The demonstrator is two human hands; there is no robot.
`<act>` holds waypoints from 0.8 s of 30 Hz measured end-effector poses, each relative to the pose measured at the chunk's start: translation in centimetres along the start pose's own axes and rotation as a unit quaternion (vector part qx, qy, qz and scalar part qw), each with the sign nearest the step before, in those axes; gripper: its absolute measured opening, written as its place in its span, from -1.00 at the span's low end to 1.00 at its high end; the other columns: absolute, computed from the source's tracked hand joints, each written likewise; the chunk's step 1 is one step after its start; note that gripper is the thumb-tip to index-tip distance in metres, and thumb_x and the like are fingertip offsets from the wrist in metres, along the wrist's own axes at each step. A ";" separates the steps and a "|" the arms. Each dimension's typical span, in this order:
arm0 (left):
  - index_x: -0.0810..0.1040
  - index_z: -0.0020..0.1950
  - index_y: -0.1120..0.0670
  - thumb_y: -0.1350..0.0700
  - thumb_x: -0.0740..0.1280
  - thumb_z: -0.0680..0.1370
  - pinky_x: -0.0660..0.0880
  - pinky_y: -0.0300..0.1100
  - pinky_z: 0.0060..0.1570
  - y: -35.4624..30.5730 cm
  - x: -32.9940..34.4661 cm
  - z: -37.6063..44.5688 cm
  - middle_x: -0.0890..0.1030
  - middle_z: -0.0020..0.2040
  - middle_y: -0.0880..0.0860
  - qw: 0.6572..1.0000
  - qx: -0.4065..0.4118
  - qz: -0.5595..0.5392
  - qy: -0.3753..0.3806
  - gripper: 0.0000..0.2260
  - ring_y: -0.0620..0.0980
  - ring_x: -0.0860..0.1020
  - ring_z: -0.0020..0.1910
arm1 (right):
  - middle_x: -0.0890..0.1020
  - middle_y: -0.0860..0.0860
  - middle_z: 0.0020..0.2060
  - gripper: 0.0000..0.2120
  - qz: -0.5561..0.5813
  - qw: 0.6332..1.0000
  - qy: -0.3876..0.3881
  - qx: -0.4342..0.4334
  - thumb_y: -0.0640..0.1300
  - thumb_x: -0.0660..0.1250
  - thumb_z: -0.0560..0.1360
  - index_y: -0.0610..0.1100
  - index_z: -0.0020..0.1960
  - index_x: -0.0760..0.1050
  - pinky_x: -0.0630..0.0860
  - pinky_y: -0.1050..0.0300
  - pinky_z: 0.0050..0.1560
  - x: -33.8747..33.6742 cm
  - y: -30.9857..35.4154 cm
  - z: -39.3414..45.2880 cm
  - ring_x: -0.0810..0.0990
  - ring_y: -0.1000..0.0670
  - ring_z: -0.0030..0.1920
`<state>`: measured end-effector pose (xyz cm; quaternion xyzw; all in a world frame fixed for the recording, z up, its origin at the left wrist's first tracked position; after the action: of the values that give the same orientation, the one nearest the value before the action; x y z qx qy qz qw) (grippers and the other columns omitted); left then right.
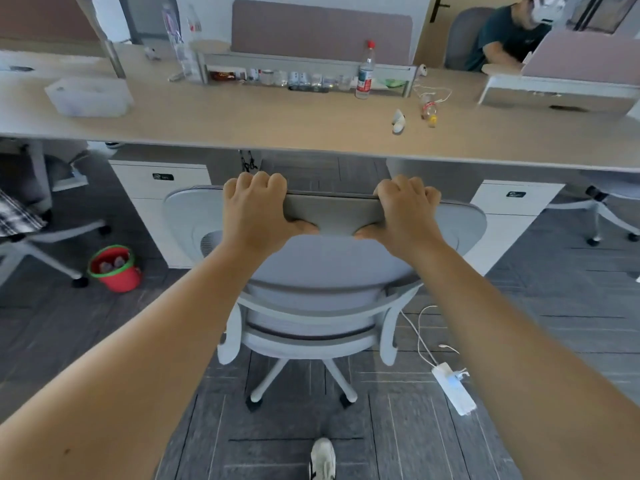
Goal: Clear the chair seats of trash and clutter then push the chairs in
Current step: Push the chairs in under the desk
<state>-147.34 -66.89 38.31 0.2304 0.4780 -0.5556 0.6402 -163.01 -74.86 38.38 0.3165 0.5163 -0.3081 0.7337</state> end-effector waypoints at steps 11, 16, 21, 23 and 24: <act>0.46 -0.05 0.24 -0.17 0.46 0.29 0.26 -0.01 0.17 -1.2 3.8 6.5 0.56 -0.03 0.19 0.999 0.022 -0.025 0.028 -0.47 0.15 0.44 0.04 | 0.50 -0.12 0.11 -0.47 0.005 1.000 -0.003 0.013 0.11 0.44 0.34 -0.22 0.13 0.43 0.17 0.02 0.17 0.8 -4.2 5.7 0.38 -0.13 0.16; 0.48 0.00 0.23 -0.19 0.45 0.30 0.26 -0.02 0.18 -2.1 6.2 10.6 0.57 0.02 0.17 0.999 0.001 -0.004 0.034 -0.46 0.16 0.44 0.08 | 0.50 -0.13 0.12 -0.49 0.017 1.000 -0.001 0.003 0.09 0.44 0.35 -0.22 0.12 0.43 0.15 0.03 0.14 1.9 -6.8 10.2 0.37 -0.14 0.16; 0.46 -0.02 0.23 -0.18 0.45 0.31 0.26 -0.02 0.19 -2.6 8.5 14.8 0.57 0.05 0.18 0.999 -0.026 0.013 0.039 -0.47 0.16 0.43 0.11 | 0.47 -0.10 0.17 -0.48 0.019 1.000 0.002 -0.022 0.10 0.41 0.37 -0.21 0.17 0.41 0.08 0.09 0.13 3.2 -8.9 15.1 0.35 -0.12 0.21; 0.47 -0.01 0.24 -0.17 0.46 0.30 0.26 -0.01 0.19 -2.7 9.3 16.4 0.56 0.07 0.20 0.999 -0.033 0.011 0.035 -0.46 0.17 0.43 0.13 | 0.47 -0.10 0.17 -0.48 0.017 0.999 -0.001 -0.030 0.10 0.41 0.37 -0.21 0.17 0.40 0.04 0.12 0.07 3.6 -9.6 16.9 0.35 -0.13 0.21; 0.47 0.00 0.25 -0.16 0.46 0.30 0.26 0.00 0.19 -2.6 9.7 17.2 0.56 0.07 0.21 0.999 -0.037 0.011 0.035 -0.46 0.18 0.43 0.13 | 0.47 -0.10 0.17 -0.47 0.017 0.999 -0.001 -0.034 0.10 0.41 0.37 -0.21 0.18 0.40 0.04 0.13 0.06 3.9 -9.9 17.8 0.35 -0.13 0.20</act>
<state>-144.39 -86.57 38.00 0.2306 0.5176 -0.5220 0.6375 -159.64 -95.28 37.96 0.2997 0.5202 -0.2786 0.7496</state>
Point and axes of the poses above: each hand's wrist, its own z-axis towards the middle knuckle, its own x-axis out of the palm, y = z × x, the point moved 7 cm from there along z, towards the middle knuckle
